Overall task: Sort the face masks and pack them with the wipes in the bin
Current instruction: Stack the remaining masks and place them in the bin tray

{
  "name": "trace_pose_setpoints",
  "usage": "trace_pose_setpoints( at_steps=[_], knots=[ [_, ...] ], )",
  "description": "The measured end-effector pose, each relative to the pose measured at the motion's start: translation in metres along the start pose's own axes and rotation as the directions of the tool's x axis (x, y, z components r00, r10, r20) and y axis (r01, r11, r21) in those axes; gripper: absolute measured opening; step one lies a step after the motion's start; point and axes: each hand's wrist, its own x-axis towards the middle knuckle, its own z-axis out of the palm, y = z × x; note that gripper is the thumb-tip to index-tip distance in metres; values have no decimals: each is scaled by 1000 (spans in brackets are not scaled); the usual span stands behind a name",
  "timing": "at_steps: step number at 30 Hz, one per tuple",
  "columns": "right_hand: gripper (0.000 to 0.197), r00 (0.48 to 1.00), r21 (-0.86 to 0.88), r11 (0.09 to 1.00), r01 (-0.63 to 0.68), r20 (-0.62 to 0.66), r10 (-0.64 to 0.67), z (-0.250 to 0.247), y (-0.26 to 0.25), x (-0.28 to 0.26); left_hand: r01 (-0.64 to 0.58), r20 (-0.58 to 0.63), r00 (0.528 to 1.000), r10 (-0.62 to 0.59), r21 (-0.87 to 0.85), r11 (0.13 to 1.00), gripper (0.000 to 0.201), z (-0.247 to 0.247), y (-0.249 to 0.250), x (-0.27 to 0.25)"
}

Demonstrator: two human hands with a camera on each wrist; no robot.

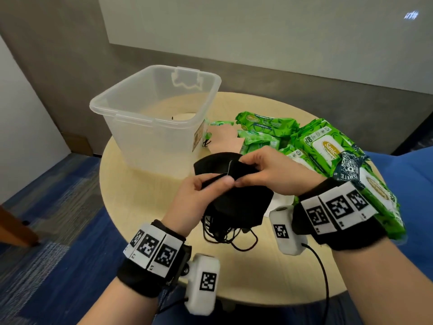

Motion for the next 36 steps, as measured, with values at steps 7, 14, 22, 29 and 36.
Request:
trace_pose_setpoints(
  at_steps=[7,14,22,29,36],
  knots=[
    [37,810,-176,982,63,-567,-154,8,-6,-14,-65,-132,990,58,-51,997,25,1,-5,2],
    [44,872,-205,978,-22,-482,-81,21,-5,-12,-141,-183,975,128,-60,988,30,5,-5,1],
    [22,687,-283,930,235,-629,-365,35,-7,-12,-167,-207,967,146,-90,982,19,4,-5,1],
    [12,745,-334,905,265,-524,-412,31,-5,-11,-170,-191,971,143,-136,976,23,4,-5,1],
    [46,866,-142,947,287,-383,-320,23,-4,-17,-133,-183,979,85,-269,954,31,-5,-4,3]
  ],
)
